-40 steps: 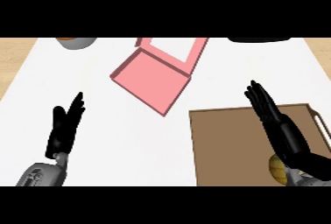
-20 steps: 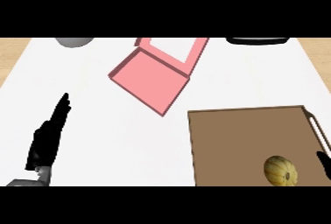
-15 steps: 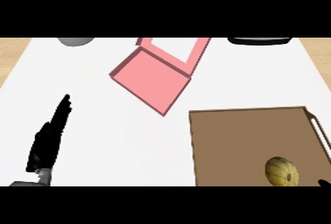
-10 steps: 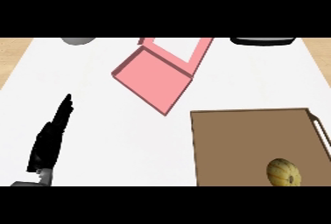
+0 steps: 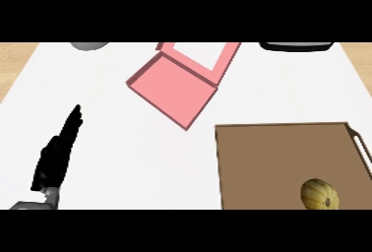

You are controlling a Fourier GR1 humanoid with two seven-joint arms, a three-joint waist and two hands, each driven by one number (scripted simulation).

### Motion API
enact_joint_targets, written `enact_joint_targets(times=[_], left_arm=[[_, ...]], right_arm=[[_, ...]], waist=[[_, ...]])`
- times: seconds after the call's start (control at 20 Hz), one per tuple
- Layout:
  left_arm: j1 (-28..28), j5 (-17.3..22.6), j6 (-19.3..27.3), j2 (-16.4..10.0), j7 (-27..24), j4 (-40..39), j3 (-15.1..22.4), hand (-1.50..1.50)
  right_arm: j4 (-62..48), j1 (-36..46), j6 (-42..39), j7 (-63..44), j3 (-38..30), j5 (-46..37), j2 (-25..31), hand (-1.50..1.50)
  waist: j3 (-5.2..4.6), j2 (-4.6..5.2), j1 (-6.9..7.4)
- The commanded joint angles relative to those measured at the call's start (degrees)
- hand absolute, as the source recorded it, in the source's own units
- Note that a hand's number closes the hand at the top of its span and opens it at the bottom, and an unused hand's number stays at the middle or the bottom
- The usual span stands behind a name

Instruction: Pick the squash from the tray and place it in the cardboard box

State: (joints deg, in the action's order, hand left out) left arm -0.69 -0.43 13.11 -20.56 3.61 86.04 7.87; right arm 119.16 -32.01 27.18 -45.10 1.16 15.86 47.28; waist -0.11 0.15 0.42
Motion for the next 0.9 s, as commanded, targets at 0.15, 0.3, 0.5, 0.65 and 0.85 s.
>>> enact_joint_targets(times=[0.15, 0.3, 0.5, 0.65, 0.85], left_arm=[[-1.1, -0.9, -1.7, 1.0, 0.0, -0.7, -2.2, 0.00], [3.2, -2.6, -0.2, 2.2, 1.6, 3.8, -0.9, 0.00], [-0.1, -4.4, -0.4, 3.4, -0.5, -0.9, -1.7, 0.00], [2.7, -2.4, -3.4, 1.9, -0.3, 1.1, -3.8, 0.00], [1.5, -3.7, -4.0, 3.6, -2.8, -2.1, -4.5, 0.00]], right_arm=[[-4.0, 7.8, -1.7, -9.0, 3.5, -5.9, -3.7, -1.50], [3.2, 4.8, 1.2, -15.0, 4.6, -10.1, -4.5, -1.50], [-2.8, 7.0, -3.1, -13.5, 6.2, -10.8, -7.0, -1.50], [1.4, 7.0, -0.4, -17.6, 9.4, -15.8, -10.1, -1.50], [-4.4, 10.6, -3.2, -15.3, 7.2, -16.8, -13.1, -1.50]], waist=[[0.10, -0.10, -0.37], [0.08, -0.23, -0.56], [0.09, -0.15, -0.68], [0.08, -0.21, -0.57], [0.09, -0.15, -0.55]])
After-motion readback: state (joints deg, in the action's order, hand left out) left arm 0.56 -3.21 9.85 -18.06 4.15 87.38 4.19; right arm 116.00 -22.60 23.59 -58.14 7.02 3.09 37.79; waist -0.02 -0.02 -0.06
